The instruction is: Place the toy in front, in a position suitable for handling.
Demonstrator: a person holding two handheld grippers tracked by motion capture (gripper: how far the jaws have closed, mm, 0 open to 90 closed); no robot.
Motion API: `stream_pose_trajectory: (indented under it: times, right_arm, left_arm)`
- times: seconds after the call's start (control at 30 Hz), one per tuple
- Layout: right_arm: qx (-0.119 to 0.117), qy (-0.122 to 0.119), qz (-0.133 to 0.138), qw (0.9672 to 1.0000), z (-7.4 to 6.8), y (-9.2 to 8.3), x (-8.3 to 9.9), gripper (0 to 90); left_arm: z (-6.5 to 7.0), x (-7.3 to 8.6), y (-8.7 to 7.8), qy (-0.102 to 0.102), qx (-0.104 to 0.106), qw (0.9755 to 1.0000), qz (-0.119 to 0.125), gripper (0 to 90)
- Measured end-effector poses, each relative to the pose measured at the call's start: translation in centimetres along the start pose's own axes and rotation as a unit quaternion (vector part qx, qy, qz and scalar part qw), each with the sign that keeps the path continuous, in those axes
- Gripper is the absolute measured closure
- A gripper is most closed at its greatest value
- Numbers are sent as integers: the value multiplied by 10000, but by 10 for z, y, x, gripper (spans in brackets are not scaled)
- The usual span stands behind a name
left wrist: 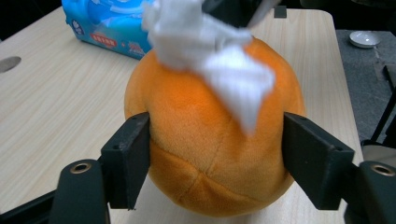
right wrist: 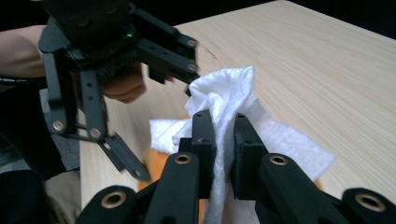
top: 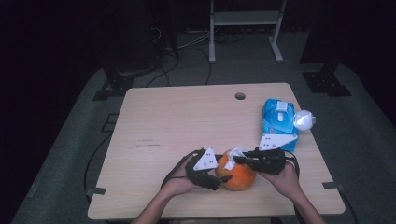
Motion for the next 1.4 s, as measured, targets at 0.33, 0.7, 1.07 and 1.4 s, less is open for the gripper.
stream_pose_trajectory:
  times: [0.33, 0.7, 1.07, 1.4]
  right_arm:
    - [-86, -68, -34, 9999, -9, 5, -4, 812]
    - [12, -22, -66, 10000, -4, 4, -5, 812]
    - [-44, 204, -25, 9998, 3, 1, 2, 812]
    - [-217, -78, -158, 9996, -15, 18, -7, 812]
  left_arm:
    - [1, -1, 4, -208, 64, 9998, -7, 246]
    - [5, 1, 3, 331, 120, 9993, -139, 278]
    - [0, 2, 6, -263, 288, 9992, -108, 183]
    - [10, 0, 5, 492, 252, 9982, -250, 257]
Point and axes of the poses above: each handheld gripper's, and its own axes: y roughly forward along the jaws, x roughly out of its underside, z roughly to its right, the point moved 1 cm from there along y, roughly forward along the jaws, and after that the axes turned 3 degrees about y, right-handed, at the moved point
